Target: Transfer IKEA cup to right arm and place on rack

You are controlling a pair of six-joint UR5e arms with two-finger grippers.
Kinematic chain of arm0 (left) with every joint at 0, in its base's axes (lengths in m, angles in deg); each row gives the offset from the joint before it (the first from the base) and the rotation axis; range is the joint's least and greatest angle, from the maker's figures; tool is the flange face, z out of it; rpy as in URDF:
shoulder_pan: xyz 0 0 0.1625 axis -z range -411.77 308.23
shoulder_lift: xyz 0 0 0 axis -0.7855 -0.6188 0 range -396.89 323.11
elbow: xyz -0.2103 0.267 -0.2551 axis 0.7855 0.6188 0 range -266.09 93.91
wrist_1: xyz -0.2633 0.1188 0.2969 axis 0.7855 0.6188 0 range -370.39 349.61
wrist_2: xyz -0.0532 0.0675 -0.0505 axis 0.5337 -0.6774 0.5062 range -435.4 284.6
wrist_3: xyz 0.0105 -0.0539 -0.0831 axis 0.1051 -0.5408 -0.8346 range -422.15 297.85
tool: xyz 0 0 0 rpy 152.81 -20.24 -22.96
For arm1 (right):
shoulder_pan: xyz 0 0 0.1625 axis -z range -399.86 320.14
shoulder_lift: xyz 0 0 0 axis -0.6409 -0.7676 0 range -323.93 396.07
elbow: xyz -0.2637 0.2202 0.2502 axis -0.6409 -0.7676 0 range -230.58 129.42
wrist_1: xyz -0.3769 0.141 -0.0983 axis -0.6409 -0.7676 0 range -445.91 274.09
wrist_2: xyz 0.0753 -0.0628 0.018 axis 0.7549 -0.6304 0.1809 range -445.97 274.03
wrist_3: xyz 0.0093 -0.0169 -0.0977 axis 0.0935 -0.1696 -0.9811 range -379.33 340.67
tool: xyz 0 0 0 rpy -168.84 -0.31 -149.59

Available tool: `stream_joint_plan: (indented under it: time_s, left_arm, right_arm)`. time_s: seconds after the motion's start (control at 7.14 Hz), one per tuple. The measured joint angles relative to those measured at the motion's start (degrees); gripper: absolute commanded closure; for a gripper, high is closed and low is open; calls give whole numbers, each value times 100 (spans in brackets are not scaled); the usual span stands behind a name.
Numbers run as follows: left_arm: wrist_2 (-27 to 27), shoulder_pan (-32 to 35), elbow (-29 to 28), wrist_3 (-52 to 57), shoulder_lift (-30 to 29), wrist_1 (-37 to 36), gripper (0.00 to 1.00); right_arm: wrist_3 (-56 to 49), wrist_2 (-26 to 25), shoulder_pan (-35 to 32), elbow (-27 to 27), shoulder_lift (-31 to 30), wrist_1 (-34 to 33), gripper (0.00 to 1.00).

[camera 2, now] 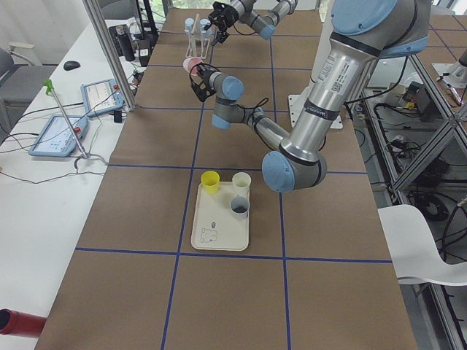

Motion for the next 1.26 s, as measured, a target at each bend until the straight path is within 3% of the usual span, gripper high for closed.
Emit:
stream_joint_plan:
  time_s: [0.42, 0.84, 1.26]
  left_arm:
    - [-472, -31, -369, -798, -87, 941, 100]
    - [-1040, -512, -402, -1077, -270, 1198, 100]
    - [-1248, -810, -398, -1072, -448, 1216, 100]
  right_arm:
    - [228, -178, 180, -374, 517, 21, 0]
    - [324, -324, 202, -556, 688, 23, 0]
    - [327, -345, 204, -658, 696, 23, 0]
